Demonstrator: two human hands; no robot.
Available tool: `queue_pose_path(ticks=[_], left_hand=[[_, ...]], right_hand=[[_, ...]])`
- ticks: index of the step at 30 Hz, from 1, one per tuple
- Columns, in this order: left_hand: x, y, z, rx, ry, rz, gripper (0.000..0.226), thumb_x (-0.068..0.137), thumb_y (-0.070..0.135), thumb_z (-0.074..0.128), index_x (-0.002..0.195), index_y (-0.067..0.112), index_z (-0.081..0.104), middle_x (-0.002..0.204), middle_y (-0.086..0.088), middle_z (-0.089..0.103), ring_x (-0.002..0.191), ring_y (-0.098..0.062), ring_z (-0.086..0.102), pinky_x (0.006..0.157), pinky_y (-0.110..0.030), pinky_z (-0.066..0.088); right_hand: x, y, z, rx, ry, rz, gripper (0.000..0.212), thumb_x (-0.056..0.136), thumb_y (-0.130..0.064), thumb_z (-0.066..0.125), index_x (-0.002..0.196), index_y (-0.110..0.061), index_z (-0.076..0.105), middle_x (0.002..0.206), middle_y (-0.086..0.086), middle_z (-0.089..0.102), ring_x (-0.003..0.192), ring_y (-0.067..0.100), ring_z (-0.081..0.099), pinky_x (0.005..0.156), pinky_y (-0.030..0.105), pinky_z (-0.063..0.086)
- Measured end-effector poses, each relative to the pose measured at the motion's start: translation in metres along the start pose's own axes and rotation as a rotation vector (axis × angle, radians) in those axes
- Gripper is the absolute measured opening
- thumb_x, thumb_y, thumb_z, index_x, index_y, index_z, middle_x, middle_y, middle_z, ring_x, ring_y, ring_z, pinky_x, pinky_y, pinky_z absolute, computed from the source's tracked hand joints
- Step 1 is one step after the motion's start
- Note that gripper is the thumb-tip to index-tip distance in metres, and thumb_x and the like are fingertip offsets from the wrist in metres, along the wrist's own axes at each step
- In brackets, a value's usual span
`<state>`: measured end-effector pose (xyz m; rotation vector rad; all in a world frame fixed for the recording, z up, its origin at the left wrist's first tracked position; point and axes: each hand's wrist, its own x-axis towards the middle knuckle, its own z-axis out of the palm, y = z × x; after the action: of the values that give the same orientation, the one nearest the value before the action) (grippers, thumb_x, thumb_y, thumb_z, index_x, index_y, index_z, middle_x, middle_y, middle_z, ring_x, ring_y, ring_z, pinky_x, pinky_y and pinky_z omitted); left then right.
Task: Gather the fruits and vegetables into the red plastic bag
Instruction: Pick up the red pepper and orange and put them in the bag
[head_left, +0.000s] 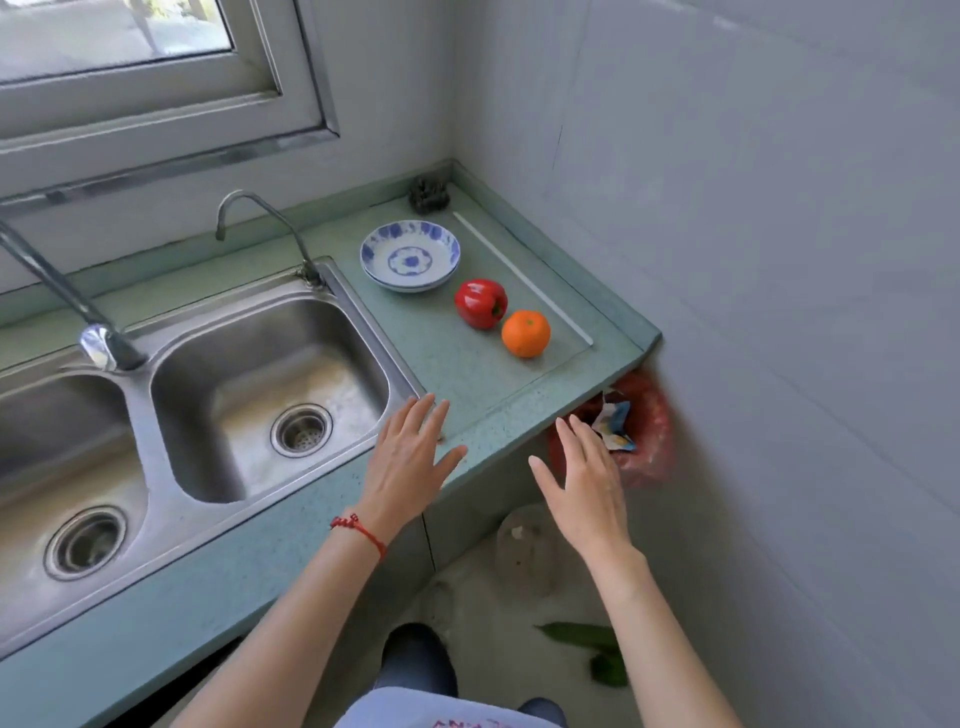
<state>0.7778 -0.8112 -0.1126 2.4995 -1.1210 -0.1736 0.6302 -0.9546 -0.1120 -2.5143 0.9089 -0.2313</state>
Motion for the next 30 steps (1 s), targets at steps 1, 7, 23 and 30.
queue_pose_path(ticks=[1,7,23,30], left_hand=[[0.015,-0.004,-0.002,0.001,-0.011,0.004,0.062,0.09,0.044,0.046,0.141,0.013,0.029,0.149,-0.01,0.032,0.14,-0.029,0.023,0.114,-0.042,0.019],[0.092,-0.026,-0.005,0.011,-0.076,0.032,0.063,0.09,0.044,0.045,0.142,0.013,0.027,0.15,-0.011,0.03,0.139,-0.029,0.022,0.114,-0.04,0.017],[0.239,-0.032,0.022,-0.045,-0.158,0.019,0.08,0.079,0.036,0.066,0.143,0.013,0.024,0.15,-0.013,0.027,0.139,-0.031,0.021,0.113,-0.041,0.021],[0.279,-0.039,0.035,-0.042,-0.25,0.086,0.095,0.068,0.037,0.076,0.143,0.015,0.022,0.151,-0.01,0.025,0.138,-0.03,0.021,0.112,-0.045,0.026]], right_hand=[[0.014,-0.002,0.001,-0.003,0.003,0.006,0.06,0.093,-0.043,0.043,0.143,-0.014,0.026,0.153,0.005,0.024,0.143,0.019,0.017,0.115,0.032,0.014],[0.078,-0.011,0.005,0.075,0.017,0.083,0.062,0.091,-0.04,0.049,0.142,-0.011,0.029,0.152,0.009,0.027,0.142,0.02,0.02,0.114,0.033,0.02],[0.203,0.012,0.029,0.27,-0.074,0.183,0.08,0.08,-0.046,0.063,0.144,-0.021,0.022,0.153,0.005,0.024,0.141,0.017,0.019,0.11,0.033,0.027],[0.231,0.016,0.043,0.337,-0.144,0.188,0.087,0.075,-0.04,0.071,0.144,-0.021,0.021,0.152,0.005,0.023,0.14,0.019,0.021,0.105,0.035,0.034]])
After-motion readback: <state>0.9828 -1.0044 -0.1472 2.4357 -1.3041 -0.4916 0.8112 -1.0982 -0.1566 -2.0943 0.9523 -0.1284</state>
